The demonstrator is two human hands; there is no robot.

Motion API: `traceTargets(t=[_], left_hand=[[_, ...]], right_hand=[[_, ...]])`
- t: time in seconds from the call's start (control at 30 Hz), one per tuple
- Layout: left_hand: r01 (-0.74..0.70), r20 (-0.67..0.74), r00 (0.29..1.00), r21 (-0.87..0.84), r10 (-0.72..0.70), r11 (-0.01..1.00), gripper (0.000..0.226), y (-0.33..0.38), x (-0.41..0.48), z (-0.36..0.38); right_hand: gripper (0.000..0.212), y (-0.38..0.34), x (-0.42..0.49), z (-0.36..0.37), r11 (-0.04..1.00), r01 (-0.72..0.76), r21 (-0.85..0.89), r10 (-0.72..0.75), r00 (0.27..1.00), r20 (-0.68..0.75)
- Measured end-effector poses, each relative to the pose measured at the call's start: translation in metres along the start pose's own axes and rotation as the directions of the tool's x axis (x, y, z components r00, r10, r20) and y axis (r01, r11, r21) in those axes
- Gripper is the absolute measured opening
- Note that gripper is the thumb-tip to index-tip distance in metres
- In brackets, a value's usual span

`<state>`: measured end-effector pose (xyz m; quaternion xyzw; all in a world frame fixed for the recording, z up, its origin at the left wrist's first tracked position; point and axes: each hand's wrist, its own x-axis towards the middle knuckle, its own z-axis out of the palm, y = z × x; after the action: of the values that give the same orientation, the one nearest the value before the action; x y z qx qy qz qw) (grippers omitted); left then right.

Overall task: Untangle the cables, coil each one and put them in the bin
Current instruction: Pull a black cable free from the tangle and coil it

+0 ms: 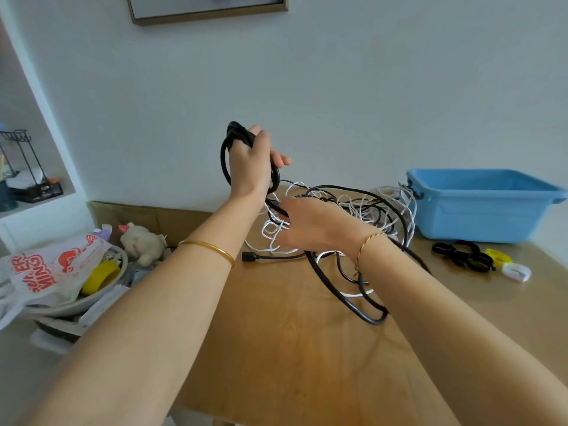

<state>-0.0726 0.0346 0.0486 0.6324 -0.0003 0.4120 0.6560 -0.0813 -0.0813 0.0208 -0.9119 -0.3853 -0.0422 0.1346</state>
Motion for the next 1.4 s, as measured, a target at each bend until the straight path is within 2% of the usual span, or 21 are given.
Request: traceTargets(t=[0.03,0.17,0.3,0.33,0.43,0.57,0.63,0.7,0.77,0.83,0.9,0.93,1.03,1.13,1.2,1.27,1.33,1.4], left_hand=[[-0.035,0.004,0.999,0.055,0.035,0.998,0.019,-0.001,0.002,-0.001],[-0.135,0.007,0.991,0.185,0.136,0.974,0.045,-0.003,-0.001,-0.005],[-0.204,0.073,0.979,0.480,0.193,0.853,0.027,-0.004,-0.009,-0.010],[-0.207,0.090,0.978,0.549,0.190,0.809,0.029,-0.006,-0.011,-0.011],[-0.238,0.161,0.971,0.714,0.176,0.658,0.028,-0.010,-0.017,-0.012],[-0.321,0.280,0.945,0.891,0.170,0.322,0.026,-0.010,-0.018,-0.009],[-0.349,0.329,0.934,0.924,0.138,0.158,0.027,-0.010,-0.019,-0.011],[-0.375,0.370,0.927,0.924,0.069,0.081,0.030,-0.012,-0.022,-0.015],[-0.430,0.436,0.899,0.898,-0.053,0.092,0.035,-0.015,-0.026,-0.017],[-0.489,0.523,0.829,0.850,-0.198,0.196,0.045,-0.017,-0.026,-0.015],[-0.527,0.609,0.742,0.788,-0.279,0.319,0.054,-0.018,-0.023,-0.014],[-0.544,0.634,0.710,0.770,-0.306,0.334,0.057,-0.018,-0.023,-0.015],[-0.557,0.596,0.683,0.799,-0.423,0.226,0.055,-0.019,-0.026,-0.021],[-0.530,0.537,0.736,0.836,-0.412,0.143,0.030,-0.019,-0.028,-0.032],[-0.449,0.472,0.820,0.881,-0.324,0.148,0.024,-0.018,-0.026,-0.042],[-0.329,0.374,0.885,0.924,-0.277,0.194,0.026,-0.021,-0.021,-0.053],[-0.133,0.241,0.916,0.937,-0.322,0.321,0.027,-0.023,-0.014,-0.062],[0.130,0.110,0.900,0.857,-0.422,0.499,0.023,-0.022,-0.007,-0.067]], right_hand=[[0.022,0.000,0.001,-0.001,0.999,-0.006,0.043,0.006,1.000,0.011],[0.018,-0.003,0.001,-0.005,0.979,-0.021,0.203,0.012,0.999,0.046],[0.014,-0.003,0.001,-0.003,0.965,0.002,0.261,-0.016,0.998,0.054],[0.008,-0.002,0.001,-0.003,0.962,0.008,0.274,-0.023,0.998,0.053],[0.025,0.002,-0.003,-0.004,0.946,0.029,0.324,-0.037,0.999,0.020],[0.010,0.010,-0.008,-0.002,0.930,0.016,0.366,0.010,0.998,-0.067],[0.007,0.019,-0.009,-0.002,0.927,0.009,0.374,0.058,0.984,-0.167],[0.014,0.030,-0.010,0.000,0.911,0.017,0.413,0.131,0.936,-0.327],[0.018,0.036,-0.010,0.005,0.894,0.051,0.446,0.175,0.876,-0.450],[0.021,0.041,-0.008,0.012,0.867,0.064,0.494,0.227,0.832,-0.506],[0.024,0.046,-0.006,0.013,0.832,0.062,0.551,0.290,0.798,-0.528],[0.025,0.048,-0.005,0.011,0.821,0.064,0.568,0.314,0.780,-0.542],[0.028,0.056,-0.006,-0.001,0.793,0.090,0.603,0.367,0.718,-0.591],[0.030,0.066,-0.008,-0.015,0.776,0.109,0.621,0.414,0.656,-0.632],[0.032,0.078,-0.010,-0.023,0.766,0.075,0.638,0.482,0.589,-0.648],[0.034,0.092,-0.011,-0.024,0.742,0.015,0.671,0.552,0.555,-0.623],[0.034,0.101,-0.011,-0.015,0.700,-0.081,0.709,0.616,0.571,-0.543],[0.031,0.108,-0.010,-0.001,0.685,-0.157,0.711,0.624,0.630,-0.462]])
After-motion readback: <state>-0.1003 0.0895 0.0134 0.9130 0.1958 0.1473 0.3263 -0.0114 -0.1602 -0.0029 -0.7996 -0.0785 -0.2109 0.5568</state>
